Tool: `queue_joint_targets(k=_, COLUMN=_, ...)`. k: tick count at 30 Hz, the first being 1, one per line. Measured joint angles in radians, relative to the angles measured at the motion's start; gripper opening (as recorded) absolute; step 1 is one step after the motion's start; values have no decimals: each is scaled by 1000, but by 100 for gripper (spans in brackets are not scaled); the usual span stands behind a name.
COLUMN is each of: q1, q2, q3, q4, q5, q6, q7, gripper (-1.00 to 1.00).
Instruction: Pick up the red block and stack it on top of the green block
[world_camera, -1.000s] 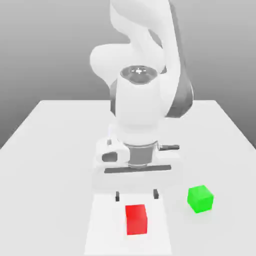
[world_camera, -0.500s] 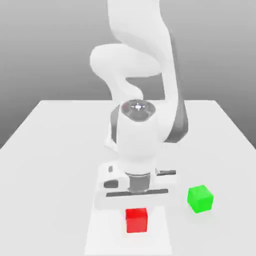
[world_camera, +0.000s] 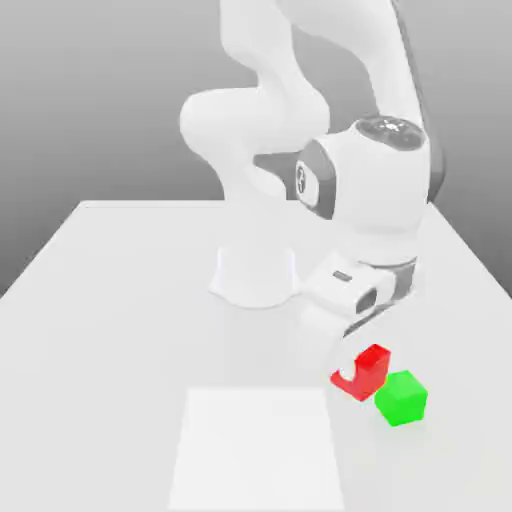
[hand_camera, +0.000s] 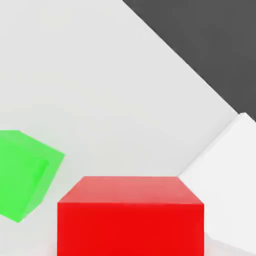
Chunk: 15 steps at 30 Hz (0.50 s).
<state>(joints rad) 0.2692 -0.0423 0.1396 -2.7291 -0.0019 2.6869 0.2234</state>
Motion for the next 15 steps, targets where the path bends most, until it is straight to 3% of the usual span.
queue_joint_targets(k=5, q1=96, q2=-51, q3=34, q4=-26, q5=34, q6=-25, q7=-228, gripper=-100)
queue_joint_targets(k=11, q1=108, q2=122, q3=25, q4=-23, q5=-41, q6=143, q7=-214, gripper=-100)
queue_joint_targets(k=12, q1=112, q2=151, q3=16, q4=-22, q5=-58, q6=170, q7=-202, gripper=100)
queue_joint_targets(k=15, q1=112, q2=151, q3=16, q4=-22, q5=-58, q6=170, q7=-202, gripper=100)
